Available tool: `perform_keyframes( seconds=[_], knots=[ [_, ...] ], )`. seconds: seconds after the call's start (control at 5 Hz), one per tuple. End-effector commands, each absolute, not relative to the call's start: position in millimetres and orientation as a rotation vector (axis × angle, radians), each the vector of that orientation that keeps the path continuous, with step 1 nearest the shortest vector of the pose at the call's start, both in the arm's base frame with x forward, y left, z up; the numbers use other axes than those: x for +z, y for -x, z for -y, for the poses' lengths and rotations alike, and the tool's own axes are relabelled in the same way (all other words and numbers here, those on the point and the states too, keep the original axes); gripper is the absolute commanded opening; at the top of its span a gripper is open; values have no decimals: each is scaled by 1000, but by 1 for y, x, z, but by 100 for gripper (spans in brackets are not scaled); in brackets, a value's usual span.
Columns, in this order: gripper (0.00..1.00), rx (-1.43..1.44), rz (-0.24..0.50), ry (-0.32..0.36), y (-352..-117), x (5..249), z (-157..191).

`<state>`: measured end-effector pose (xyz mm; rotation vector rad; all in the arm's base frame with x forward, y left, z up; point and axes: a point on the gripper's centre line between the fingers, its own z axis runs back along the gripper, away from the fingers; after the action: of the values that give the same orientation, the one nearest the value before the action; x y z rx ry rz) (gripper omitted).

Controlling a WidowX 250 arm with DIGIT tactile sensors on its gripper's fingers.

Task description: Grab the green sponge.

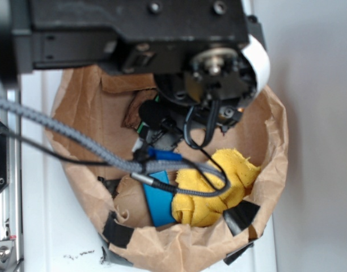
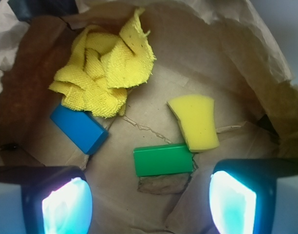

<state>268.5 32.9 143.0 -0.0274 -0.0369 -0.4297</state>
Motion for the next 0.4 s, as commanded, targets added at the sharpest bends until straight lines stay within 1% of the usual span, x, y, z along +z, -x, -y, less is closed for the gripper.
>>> perform_keyframes(
  seconds=[0.0,0.2],
  knots=[
    [100,-430,74,14,-271,154,-35],
    [100,-468,158,32,-294,121,-42]
  ],
)
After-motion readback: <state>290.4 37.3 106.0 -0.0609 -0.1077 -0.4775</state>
